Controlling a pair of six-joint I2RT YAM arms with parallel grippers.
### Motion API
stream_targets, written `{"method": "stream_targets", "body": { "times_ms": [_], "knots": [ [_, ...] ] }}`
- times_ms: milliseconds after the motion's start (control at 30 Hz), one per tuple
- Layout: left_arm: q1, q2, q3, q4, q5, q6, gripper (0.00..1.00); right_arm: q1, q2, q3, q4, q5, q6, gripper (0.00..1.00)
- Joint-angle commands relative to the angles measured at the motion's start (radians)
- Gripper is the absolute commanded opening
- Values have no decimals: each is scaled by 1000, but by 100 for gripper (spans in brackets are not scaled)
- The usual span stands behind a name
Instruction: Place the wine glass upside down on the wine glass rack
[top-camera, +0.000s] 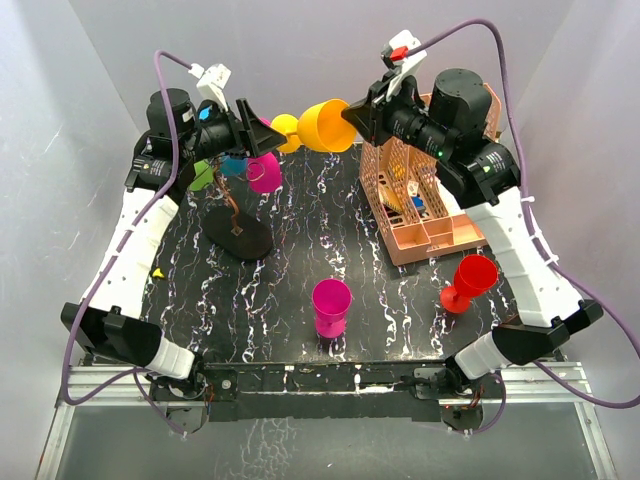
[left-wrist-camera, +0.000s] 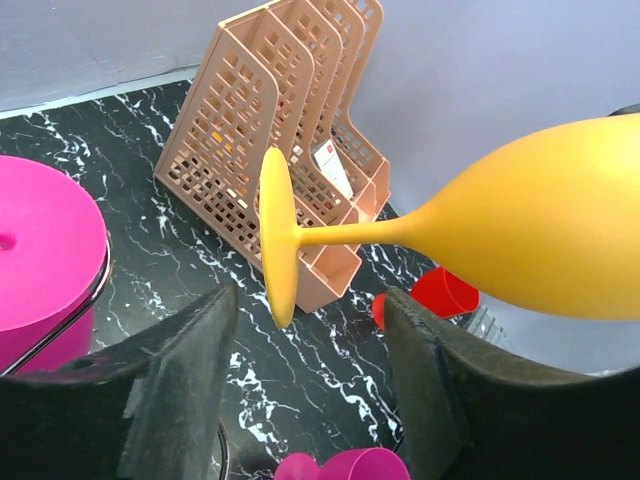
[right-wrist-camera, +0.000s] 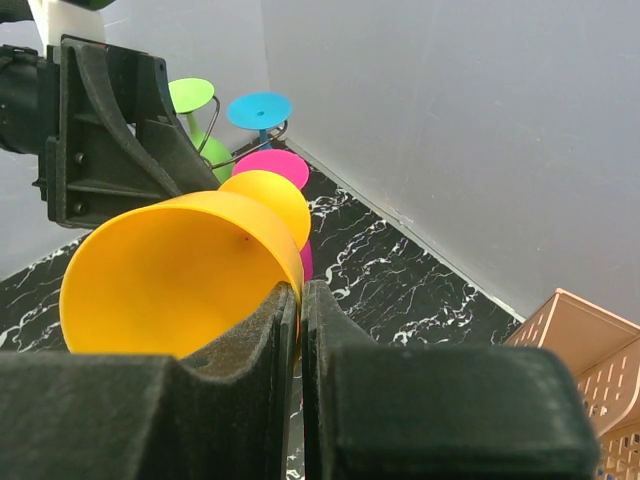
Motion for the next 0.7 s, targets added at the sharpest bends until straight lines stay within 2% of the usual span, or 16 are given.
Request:
{"method": "stream_targets", "body": {
  "times_ms": [0, 200, 533, 667],
  "knots": [
    [-3, -17, -5, 42, 39, -27, 55, -18, -46, 49, 35, -58, 26, 8],
    [-4, -23, -39, 79, 81, -72, 37, -35, -58, 40, 41, -96, 37, 8],
    [-3, -32, -51, 91, 88, -81, 23, -57, -71, 21, 56, -142, 48, 8],
    [-1, -35, -50, 94, 89, -81, 13, -60, -75, 12, 61, -151, 49, 8]
  ]
}}
